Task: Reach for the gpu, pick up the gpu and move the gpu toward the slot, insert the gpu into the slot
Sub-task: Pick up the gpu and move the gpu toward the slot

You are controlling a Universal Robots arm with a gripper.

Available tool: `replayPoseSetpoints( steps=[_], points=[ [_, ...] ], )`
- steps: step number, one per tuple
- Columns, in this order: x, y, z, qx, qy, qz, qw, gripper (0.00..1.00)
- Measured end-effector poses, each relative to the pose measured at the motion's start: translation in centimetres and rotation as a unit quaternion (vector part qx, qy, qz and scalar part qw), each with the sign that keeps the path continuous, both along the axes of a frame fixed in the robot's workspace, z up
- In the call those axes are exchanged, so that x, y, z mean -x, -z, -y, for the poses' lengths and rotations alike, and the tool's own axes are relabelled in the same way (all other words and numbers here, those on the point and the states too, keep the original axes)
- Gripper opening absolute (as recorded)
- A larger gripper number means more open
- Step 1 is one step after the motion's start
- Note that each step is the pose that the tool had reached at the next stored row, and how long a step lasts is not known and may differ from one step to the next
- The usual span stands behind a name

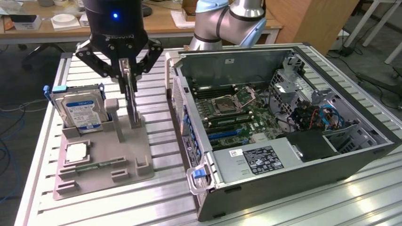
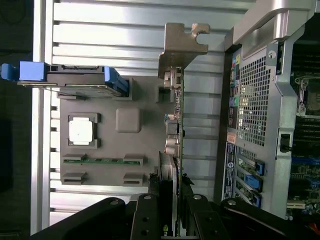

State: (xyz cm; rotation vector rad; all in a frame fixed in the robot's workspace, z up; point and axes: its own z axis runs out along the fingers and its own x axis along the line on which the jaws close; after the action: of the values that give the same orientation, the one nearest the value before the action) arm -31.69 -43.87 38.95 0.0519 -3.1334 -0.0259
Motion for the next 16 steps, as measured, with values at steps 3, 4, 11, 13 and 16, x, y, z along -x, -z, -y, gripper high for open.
replayPoseSetpoints(
  steps=[3,4,11,13,16],
  points=[
    [0.0,-0.3,0.0,0.0,0.0,0.0,1.0,0.26],
    [0.0,-0.39,0.0,0.0,0.0,0.0,1.0,0.26],
    [0.0,-0.78,0.0,0.0,0.008,0.0,1.0,0.26],
    [0.0,-1.05,0.0,0.0001,0.009,-0.0001,1.0,0.26],
    [0.0,-1.55,0.0,0.0,0.009,0.0,1.0,0.26]
  ],
)
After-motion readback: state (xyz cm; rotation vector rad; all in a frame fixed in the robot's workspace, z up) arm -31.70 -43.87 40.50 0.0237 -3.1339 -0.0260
